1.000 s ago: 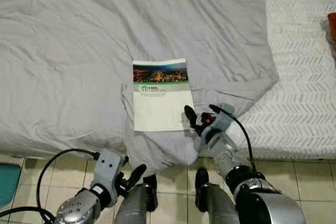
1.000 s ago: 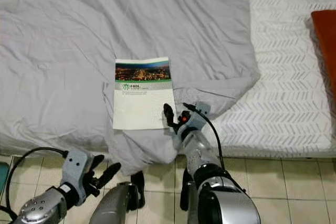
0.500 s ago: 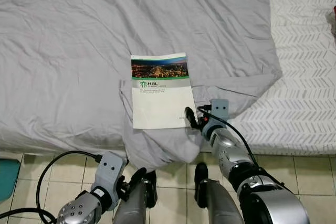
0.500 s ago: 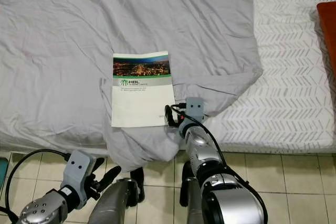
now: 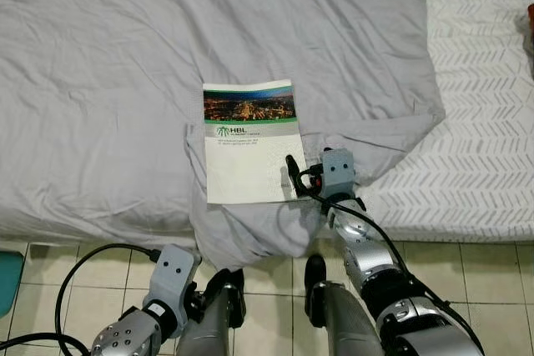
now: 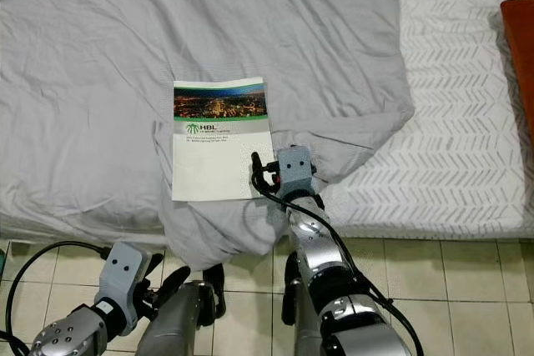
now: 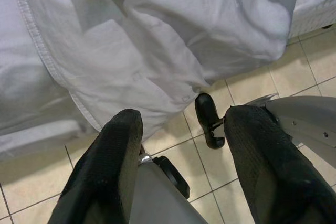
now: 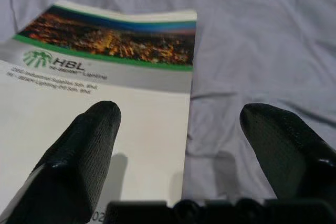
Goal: Clean up the room
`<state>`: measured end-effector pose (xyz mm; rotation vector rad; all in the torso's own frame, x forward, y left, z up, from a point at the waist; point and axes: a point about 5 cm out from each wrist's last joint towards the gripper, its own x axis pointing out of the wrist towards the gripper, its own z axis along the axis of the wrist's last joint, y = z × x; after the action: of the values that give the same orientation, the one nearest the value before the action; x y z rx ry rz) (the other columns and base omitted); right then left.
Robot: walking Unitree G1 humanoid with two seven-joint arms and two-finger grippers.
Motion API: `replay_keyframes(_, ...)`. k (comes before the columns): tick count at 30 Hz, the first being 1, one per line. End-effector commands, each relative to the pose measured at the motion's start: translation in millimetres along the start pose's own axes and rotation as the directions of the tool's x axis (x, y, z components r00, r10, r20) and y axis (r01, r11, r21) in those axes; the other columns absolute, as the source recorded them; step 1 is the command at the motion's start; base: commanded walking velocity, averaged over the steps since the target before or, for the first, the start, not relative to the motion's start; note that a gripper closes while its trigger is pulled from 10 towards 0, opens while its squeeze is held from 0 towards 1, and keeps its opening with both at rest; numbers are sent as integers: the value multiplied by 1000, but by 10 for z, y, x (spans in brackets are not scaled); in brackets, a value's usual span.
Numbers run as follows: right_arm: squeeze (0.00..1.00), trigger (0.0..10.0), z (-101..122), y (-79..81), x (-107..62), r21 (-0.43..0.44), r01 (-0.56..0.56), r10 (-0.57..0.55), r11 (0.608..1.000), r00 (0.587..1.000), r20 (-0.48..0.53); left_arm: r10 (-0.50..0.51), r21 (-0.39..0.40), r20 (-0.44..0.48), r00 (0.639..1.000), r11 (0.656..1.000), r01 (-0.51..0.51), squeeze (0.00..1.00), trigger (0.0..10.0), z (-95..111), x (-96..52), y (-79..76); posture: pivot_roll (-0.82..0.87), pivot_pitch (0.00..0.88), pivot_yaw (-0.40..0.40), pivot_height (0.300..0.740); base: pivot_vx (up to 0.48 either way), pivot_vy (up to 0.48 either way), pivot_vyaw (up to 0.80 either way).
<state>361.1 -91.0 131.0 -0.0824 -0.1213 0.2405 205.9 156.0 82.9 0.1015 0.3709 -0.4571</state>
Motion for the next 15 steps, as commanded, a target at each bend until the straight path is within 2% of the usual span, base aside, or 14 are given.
replay_keyframes(1, 0, 10000, -192, 64, -107, 61, -18, 22, 998, 998, -64, 4, -26, -66, 998, 1000, -6, 0, 10000, -165, -54, -37, 149, 678, 38, 740, 0, 0, 0)
replay_keyframes(4, 0, 10000, -380, 77, -135, 276, 29, 21, 961, 984, -178, 9, -28, -71, 997, 1000, -11, 0, 10000, -171, -52, -28, 151, 681, 40, 740, 0, 0, 0)
replay_keyframes(5, 0, 10000, -380, 77, -135, 276, 29, 21, 961, 984, -178, 9, -28, -71, 997, 1000, -11, 0, 10000, -171, -52, -28, 151, 681, 40, 740, 0, 0, 0)
replay_keyframes(6, 0, 10000, -454, 67, -152, 372, 63, 21, 926, 976, -217, 15, -28, -72, 997, 999, -17, 0, 10000, -169, -58, -16, 165, 685, 48, 740, 0, 0, 0)
replay_keyframes(10, 0, 10000, -464, 82, -147, 475, 62, 42, 878, 978, -206, 19, -27, -72, 997, 999, -21, 0, 10000, -163, -72, -5, 177, 691, 56, 740, 0, 0, 0)
replay_keyframes(12, 0, 10000, -473, 87, -148, 475, 62, 46, 878, 976, -212, 17, -27, -71, 997, 999, -19, 0, 10000, -162, -77, -6, 180, 693, 58, 740, 0, 0, 0)
replay_keyframes(15, 0, 10000, -519, 89, -159, 494, 72, 54, 866, 970, -235, -33, -34, -45, 998, 999, 32, 0, 10000, -158, -60, -105, 179, 692, 56, 740, 0, 0, 0)
